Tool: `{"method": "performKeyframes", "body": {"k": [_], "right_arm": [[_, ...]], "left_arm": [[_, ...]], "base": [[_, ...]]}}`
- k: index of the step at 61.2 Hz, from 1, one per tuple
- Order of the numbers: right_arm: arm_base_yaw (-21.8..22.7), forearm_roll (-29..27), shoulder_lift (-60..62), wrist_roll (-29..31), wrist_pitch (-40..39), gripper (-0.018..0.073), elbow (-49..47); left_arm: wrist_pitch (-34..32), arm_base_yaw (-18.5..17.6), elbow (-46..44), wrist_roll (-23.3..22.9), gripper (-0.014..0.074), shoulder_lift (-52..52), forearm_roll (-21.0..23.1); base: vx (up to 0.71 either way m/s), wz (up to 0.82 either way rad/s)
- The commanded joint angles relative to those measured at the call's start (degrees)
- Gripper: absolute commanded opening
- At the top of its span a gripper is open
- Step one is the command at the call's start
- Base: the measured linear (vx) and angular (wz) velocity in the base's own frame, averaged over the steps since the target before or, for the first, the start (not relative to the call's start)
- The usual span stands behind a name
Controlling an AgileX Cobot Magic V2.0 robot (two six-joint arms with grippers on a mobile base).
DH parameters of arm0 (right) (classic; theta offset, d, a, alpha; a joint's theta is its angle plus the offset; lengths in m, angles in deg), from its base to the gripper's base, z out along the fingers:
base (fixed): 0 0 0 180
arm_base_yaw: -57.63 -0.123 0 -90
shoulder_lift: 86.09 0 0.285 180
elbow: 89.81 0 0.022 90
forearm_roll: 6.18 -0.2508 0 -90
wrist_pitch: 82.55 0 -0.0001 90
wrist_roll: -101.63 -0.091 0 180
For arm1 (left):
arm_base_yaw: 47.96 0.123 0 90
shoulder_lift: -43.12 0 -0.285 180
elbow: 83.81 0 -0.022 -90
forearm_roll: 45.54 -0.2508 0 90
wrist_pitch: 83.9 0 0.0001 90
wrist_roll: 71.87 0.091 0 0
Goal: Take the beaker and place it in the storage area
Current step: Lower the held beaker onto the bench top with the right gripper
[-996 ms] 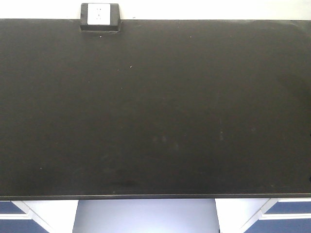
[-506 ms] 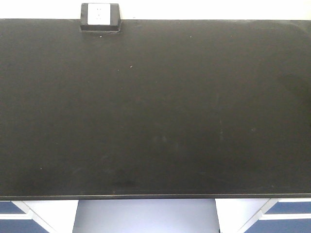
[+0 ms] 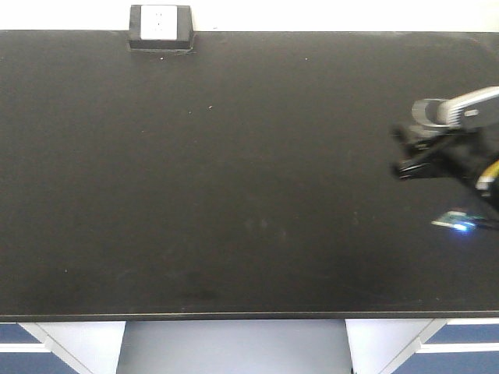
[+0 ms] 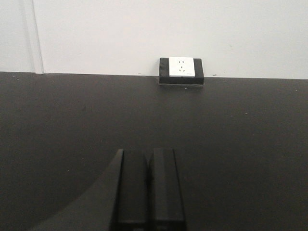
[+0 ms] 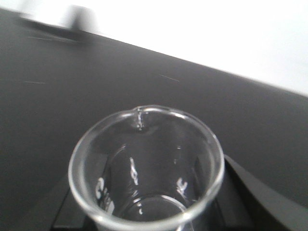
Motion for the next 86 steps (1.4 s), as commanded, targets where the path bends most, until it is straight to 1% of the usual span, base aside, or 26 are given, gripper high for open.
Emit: {"method": "performKeyframes", "body": {"k": [1,3,7,15,21,29,40,46,54,62,68,71,75,86], "right_arm": [[0.1,10.4,-6.4,-2.5,-16.3,0.0,-4.3],[0.1,10.7,-9.2,-2.2,-18.5,0.0,-5.1],[0.1,9.3,-13.6,-2.1,-21.7,0.0,-6.0],[0.1,3.5,-20.8,-2.0,-28.2,0.0,-6.5],[0.1,0.3,-24.5,-0.2,-31.4,0.0,-6.5],[0.1,-2.4,-28.8,4.2,-32.6,0.0,-6.5],[0.1,-2.7,-32.8,8.2,-34.7,0.0,-6.5],[0.1,-2.9,-34.3,8.5,-35.4,0.0,-6.5],[0.1,-5.2,-35.9,8.6,-35.4,0.0001,-6.5],[0.1,-4.8,-36.7,8.6,-35.4,0.0016,-6.5],[0.1,-4.6,-36.7,8.3,-35.5,0.0061,-6.5],[0.1,-4.6,-36.7,8.2,-35.5,0.0098,-6.5],[0.1,-4.6,-36.7,8.2,-35.5,0.016,-6.5],[0.1,-4.7,-36.7,7.7,-35.5,0.0385,-6.3]], "left_arm": [[-4.9,-0.4,1.3,-0.3,-0.0008,1.0,0.3],[-4.9,-0.4,1.3,-0.3,-0.0008,1.0,0.3],[-4.9,-0.4,1.3,-0.3,-0.0008,1.0,0.3],[-4.9,-0.4,1.3,-0.3,-0.0008,1.0,0.3],[-4.9,-0.4,1.3,-0.3,-0.0008,1.0,0.3],[-4.9,-0.4,1.3,-0.3,-0.0008,1.0,0.3],[-4.9,-0.4,1.3,-0.3,-0.0008,1.0,0.3],[-4.9,-0.4,1.3,-0.3,-0.0008,1.0,0.3],[-4.9,-0.4,1.3,-0.3,-0.0008,1.0,0.3],[-4.9,-0.4,1.3,-0.3,-0.0008,1.0,0.3],[-4.9,-0.4,1.3,-0.3,-0.0008,1.0,0.3],[-4.9,-0.4,1.3,-0.3,-0.0008,1.0,0.3],[-4.9,-0.4,1.3,-0.3,-0.0008,1.0,0.3],[-4.9,-0.4,1.3,-0.3,-0.0008,1.0,0.3]], "base": [[0.0,0.0],[0.0,0.0],[0.0,0.0],[0.0,0.0],[0.0,0.0],[0.0,0.0],[0.0,0.0],[0.0,0.0],[0.0,0.0],[0.0,0.0],[0.0,0.0],[0.0,0.0],[0.0,0.0],[0.0,0.0]]}}
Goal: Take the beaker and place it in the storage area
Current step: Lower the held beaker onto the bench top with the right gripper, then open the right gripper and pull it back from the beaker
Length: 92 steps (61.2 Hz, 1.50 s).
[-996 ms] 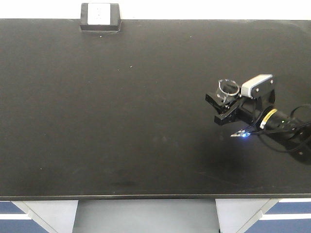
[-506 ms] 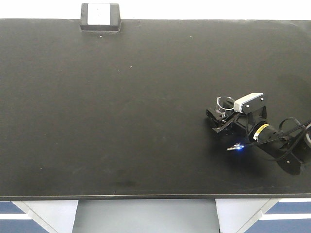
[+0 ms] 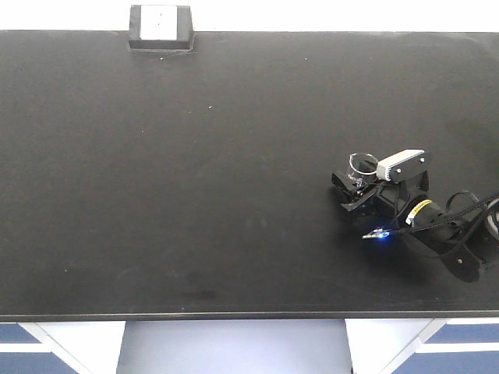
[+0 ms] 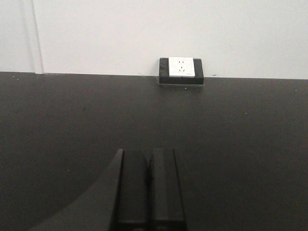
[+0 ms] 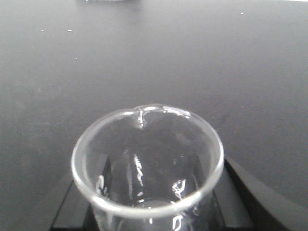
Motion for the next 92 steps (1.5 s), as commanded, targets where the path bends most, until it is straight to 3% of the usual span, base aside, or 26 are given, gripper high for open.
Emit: {"method": "performKeyframes", "body": {"k": [1,10,15,23,43,52,59,64,69,76,82,92], "right_arm": [[0.1,-0.1,1.9,-0.1,-7.9,0.0404,-0.2],[0.1,-0.1,1.9,-0.7,-7.8,0.0541,-0.2],[0.1,0.0,1.9,-3.3,-7.7,0.0568,-0.2],[0.1,0.1,2.9,-8.0,-5.4,0.0568,0.2],[0.2,0.1,14.4,-6.8,9.6,0.0561,7.4],[0.2,0.3,22.1,-7.8,15.1,0.0549,10.1],[0.2,1.4,30.5,-10.7,23.9,0.0515,11.7],[0.2,4.3,37.0,-16.7,32.4,0.0464,11.8],[0.2,9.2,45.9,-26.7,40.5,0.0371,11.8],[0.2,18.6,58.3,-42.4,50.5,0.0162,11.8],[0.2,32.5,70.3,-60.8,53.4,-0.0015,11.8],[0.2,62.2,85.6,-88.5,48.9,-0.0004,11.8]], "left_arm": [[-4.9,-0.4,1.3,-0.3,-0.0008,1.0,0.3],[-4.9,-0.4,1.3,-0.3,-0.0008,1.0,0.3],[-4.9,-0.4,1.3,-0.3,-0.0008,1.0,0.3],[-4.9,-0.4,1.3,-0.3,-0.0008,1.0,0.3],[-4.9,-0.4,1.3,-0.3,-0.0008,1.0,0.3],[-4.9,-0.4,1.3,-0.3,-0.0008,1.0,0.3],[-4.9,-0.4,1.3,-0.3,-0.0008,1.0,0.3],[-4.9,-0.4,1.3,-0.3,-0.0008,1.0,0.3],[-4.9,-0.4,1.3,-0.3,-0.0008,1.0,0.3],[-4.9,-0.4,1.3,-0.3,-0.0008,1.0,0.3],[-4.9,-0.4,1.3,-0.3,-0.0008,1.0,0.3],[-4.9,-0.4,1.3,-0.3,-0.0008,1.0,0.3]], "base": [[0.0,0.0],[0.0,0.0],[0.0,0.0],[0.0,0.0],[0.0,0.0],[0.0,0.0],[0.0,0.0],[0.0,0.0],[0.0,0.0],[0.0,0.0],[0.0,0.0],[0.0,0.0]]}}
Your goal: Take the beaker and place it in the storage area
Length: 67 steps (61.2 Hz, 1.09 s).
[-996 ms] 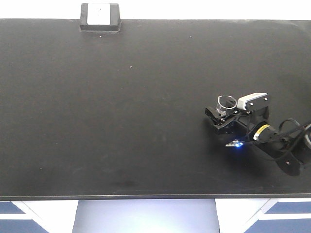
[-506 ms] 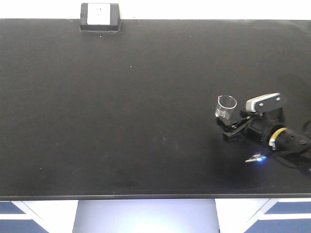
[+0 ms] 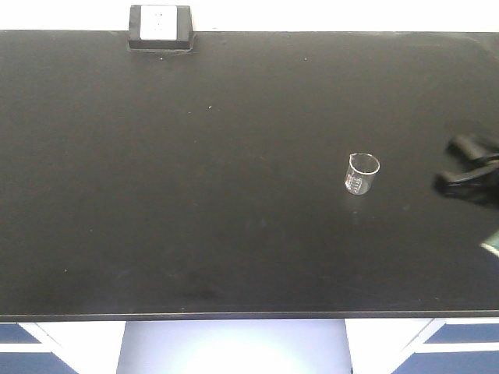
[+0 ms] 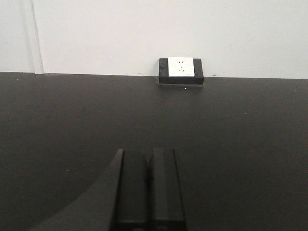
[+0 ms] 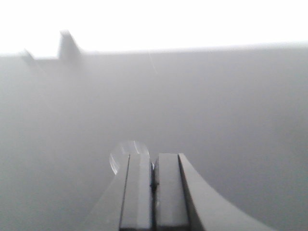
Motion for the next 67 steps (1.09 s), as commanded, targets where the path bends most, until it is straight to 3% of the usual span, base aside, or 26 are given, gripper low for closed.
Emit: {"method": "performKeyframes", "body": {"k": [1,3,8,67], "right_arm": [[0.2,19.4,7.3,-18.0,-4.6,-0.0003,-1.3],[0.2,22.5,8.8,-21.6,-5.5,-0.0004,-1.3],[0.3,22.3,11.9,-24.9,-5.8,-0.0003,-0.8],[0.3,22.3,14.1,-24.8,-5.9,-0.0001,-0.8]], "left_arm": [[-4.9,-0.4,1.3,-0.3,-0.0008,1.0,0.3],[-4.9,-0.4,1.3,-0.3,-0.0008,1.0,0.3],[-4.9,-0.4,1.3,-0.3,-0.0008,1.0,0.3],[-4.9,-0.4,1.3,-0.3,-0.0008,1.0,0.3]], "base": [[0.0,0.0],[0.0,0.0],[0.0,0.0],[0.0,0.0]]}}
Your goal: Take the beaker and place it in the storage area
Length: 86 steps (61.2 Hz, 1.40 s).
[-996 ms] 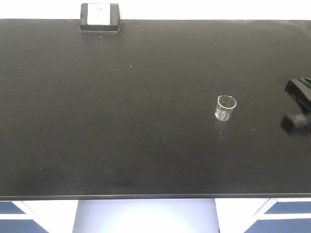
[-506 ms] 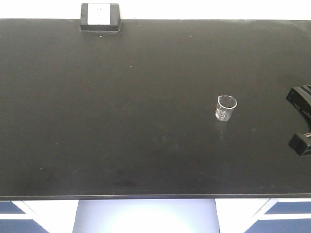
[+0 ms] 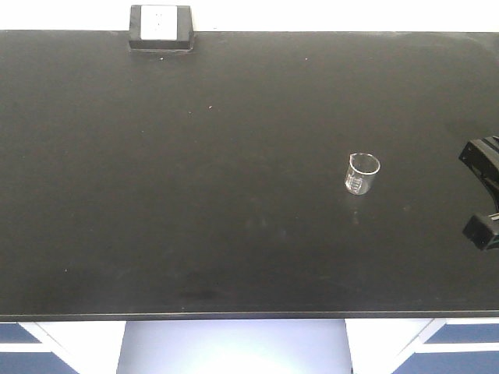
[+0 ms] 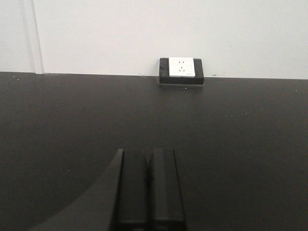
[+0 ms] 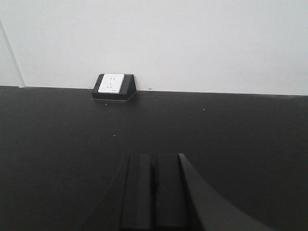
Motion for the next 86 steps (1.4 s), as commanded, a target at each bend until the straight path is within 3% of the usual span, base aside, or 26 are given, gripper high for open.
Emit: {"method": "performKeyframes", "body": {"k": [1,43,57,86], "right_arm": [[0.3,1.2,0.0,0.1,0.8,-0.0001,-1.6],[0.3,1.2,0.0,0.1,0.8,-0.0001,-1.6],[-3.2,1.2,0.0,0.1,1.0,-0.0001,-1.6],[-3.3,1.2,0.0,0.1,1.0,0.0,-1.6]], "left_arm": [[-4.9,-0.4,1.3,-0.3,-0.0008,1.0,0.3],[-4.9,-0.4,1.3,-0.3,-0.0008,1.0,0.3],[-4.9,-0.4,1.3,-0.3,-0.0008,1.0,0.3],[-4.9,-0.4,1.3,-0.3,-0.0008,1.0,0.3]], "base": [[0.0,0.0],[0.0,0.0],[0.0,0.0],[0.0,0.0]]}}
